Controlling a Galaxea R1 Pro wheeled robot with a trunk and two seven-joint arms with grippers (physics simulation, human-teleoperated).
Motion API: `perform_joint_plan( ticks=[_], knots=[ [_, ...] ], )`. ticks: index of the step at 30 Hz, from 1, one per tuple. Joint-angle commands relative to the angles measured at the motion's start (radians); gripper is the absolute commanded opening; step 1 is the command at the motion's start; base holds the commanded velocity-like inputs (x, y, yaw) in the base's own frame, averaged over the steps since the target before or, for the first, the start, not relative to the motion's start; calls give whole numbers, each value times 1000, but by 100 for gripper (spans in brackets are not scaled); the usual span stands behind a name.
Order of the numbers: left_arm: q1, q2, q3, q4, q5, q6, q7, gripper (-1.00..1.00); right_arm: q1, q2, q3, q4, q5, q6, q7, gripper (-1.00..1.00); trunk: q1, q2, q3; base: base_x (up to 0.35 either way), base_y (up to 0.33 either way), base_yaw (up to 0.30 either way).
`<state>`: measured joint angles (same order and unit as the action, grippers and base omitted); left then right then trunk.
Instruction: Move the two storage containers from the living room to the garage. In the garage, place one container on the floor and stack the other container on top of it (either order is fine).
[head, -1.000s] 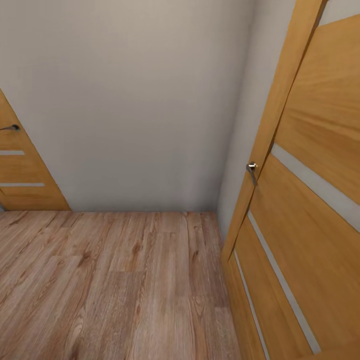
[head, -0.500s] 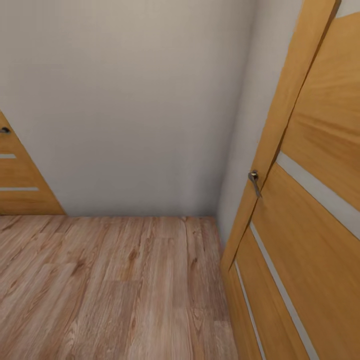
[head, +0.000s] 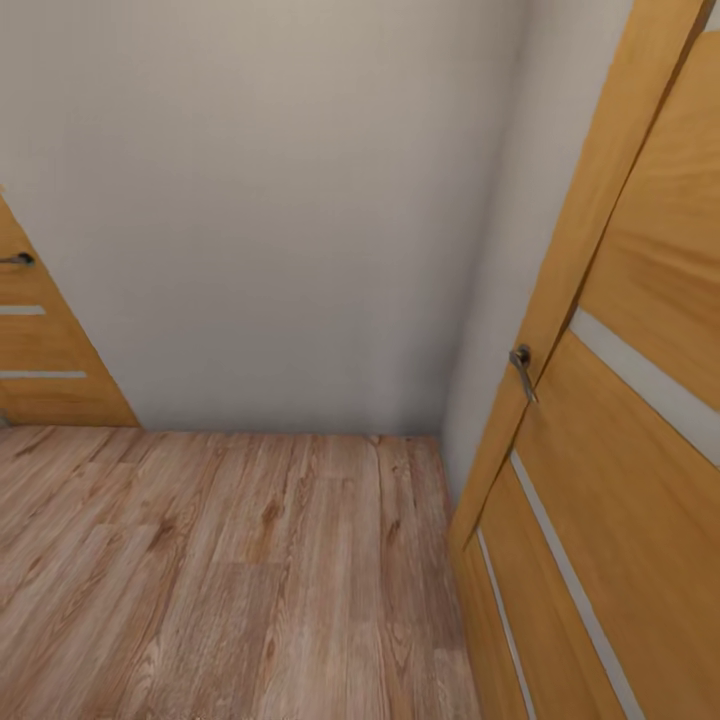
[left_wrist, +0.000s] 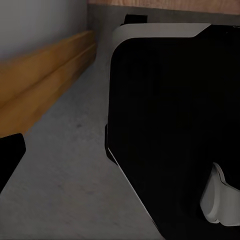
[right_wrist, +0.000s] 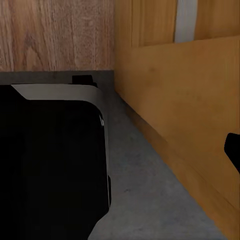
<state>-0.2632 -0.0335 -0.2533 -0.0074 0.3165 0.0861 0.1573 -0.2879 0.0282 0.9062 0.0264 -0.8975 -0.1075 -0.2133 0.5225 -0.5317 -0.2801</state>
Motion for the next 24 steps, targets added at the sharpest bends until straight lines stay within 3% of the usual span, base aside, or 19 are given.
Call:
perform_joint_plan(
  ticks=[1,15,24],
  knots=[
    [-1,0,-9,-1,9,4,4,100,-1,1,8,3,-9,-5,0,100,0,-1,-1,1,0,241],
    [-1,0,-9,-1,9,4,4,100,-1,1,8,3,-9,-5,0,100,0,-1,-1,0,0,261],
    [-1,-1,-9,0,8,3,2,100,-1,1,8,3,-9,-5,0,100,0,-1,-1,203,0,38]
  ],
)
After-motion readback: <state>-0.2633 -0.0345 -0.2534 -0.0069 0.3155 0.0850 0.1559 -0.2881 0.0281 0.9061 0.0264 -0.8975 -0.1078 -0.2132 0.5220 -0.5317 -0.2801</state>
